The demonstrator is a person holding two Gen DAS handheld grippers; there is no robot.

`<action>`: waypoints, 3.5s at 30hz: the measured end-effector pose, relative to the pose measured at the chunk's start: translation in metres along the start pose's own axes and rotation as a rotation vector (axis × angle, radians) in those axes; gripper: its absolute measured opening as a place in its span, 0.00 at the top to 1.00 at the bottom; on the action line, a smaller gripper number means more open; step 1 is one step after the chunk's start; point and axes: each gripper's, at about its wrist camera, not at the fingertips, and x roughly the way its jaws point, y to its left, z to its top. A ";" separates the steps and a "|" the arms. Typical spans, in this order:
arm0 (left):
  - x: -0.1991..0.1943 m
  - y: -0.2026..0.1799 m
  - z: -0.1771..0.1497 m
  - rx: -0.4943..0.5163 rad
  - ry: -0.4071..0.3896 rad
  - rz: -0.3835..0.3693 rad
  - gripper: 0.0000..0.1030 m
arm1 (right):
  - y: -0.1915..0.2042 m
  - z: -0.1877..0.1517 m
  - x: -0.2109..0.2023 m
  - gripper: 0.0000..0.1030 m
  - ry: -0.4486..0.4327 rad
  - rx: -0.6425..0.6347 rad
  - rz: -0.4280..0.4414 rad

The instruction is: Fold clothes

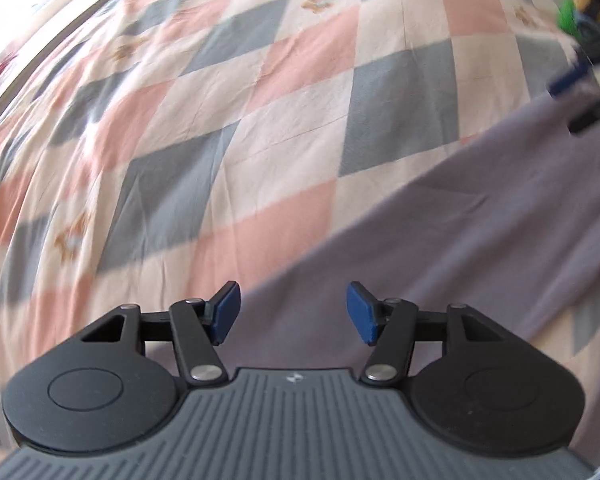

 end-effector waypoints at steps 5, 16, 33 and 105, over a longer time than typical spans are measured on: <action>0.043 0.026 0.008 0.099 0.065 -0.071 0.46 | -0.010 0.035 0.042 0.38 0.053 -0.088 0.019; 0.096 0.053 -0.009 0.132 0.167 -0.257 0.47 | -0.012 0.041 0.111 0.50 0.212 -0.228 0.018; -0.069 -0.035 -0.112 -0.009 -0.133 0.054 0.99 | 0.096 -0.031 -0.001 1.00 -0.056 -0.358 -0.320; -0.123 -0.240 -0.328 -1.669 -0.089 -0.112 0.64 | -0.092 -0.361 -0.158 0.58 -0.264 1.481 -0.060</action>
